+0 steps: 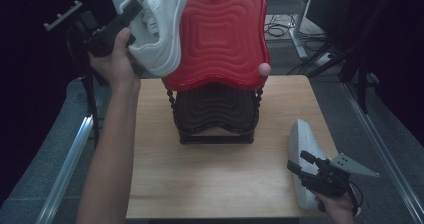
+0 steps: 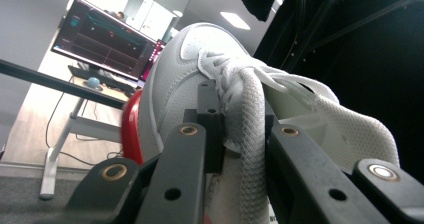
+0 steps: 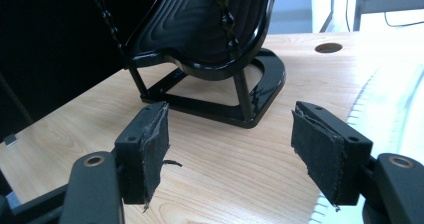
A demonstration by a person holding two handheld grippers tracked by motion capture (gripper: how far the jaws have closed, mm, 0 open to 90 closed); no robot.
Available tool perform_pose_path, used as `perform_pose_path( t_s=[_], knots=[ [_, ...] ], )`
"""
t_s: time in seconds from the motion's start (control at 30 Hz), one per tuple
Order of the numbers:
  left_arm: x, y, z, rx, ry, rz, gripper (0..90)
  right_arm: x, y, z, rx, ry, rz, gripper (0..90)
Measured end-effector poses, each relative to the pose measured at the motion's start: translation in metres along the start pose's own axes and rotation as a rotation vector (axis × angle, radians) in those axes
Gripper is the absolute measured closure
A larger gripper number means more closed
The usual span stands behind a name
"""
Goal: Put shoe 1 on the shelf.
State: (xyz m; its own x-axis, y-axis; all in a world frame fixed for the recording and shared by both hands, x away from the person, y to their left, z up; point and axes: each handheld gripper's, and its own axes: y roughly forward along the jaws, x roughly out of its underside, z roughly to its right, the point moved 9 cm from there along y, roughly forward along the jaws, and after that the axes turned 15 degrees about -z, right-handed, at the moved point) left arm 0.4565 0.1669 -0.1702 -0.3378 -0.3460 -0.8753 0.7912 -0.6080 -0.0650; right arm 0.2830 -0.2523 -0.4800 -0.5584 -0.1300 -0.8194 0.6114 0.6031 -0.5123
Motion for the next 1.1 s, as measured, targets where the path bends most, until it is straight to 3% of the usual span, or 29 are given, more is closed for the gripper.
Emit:
perform_pose_path(
  t_s=[0.27,0.43,0.5,0.67,0.9,1.1],
  knots=[
    [0.013,0.032,0.006,-0.08,0.052,-0.027,82.2,0.0,-0.003,0.002,-0.001,0.002,0.003,31.0],
    [0.023,0.043,0.008,-0.113,0.074,-0.044,82.1,-0.001,-0.005,-0.001,-0.005,-0.002,0.01,31.0],
    [0.025,0.046,0.009,-0.139,0.111,-0.045,82.0,-0.001,-0.005,-0.001,-0.005,-0.004,0.006,31.0],
    [0.033,0.052,0.006,-0.206,0.152,-0.039,81.7,0.0,-0.004,-0.003,-0.01,-0.008,0.003,31.0],
    [0.045,0.057,0.006,-0.232,0.195,-0.043,79.2,0.002,-0.004,-0.002,-0.008,-0.011,-0.001,31.0],
    [0.043,0.053,0.011,-0.183,0.193,-0.063,63.4,0.003,-0.006,0.0,-0.005,-0.005,-0.003,31.0]
  ],
)
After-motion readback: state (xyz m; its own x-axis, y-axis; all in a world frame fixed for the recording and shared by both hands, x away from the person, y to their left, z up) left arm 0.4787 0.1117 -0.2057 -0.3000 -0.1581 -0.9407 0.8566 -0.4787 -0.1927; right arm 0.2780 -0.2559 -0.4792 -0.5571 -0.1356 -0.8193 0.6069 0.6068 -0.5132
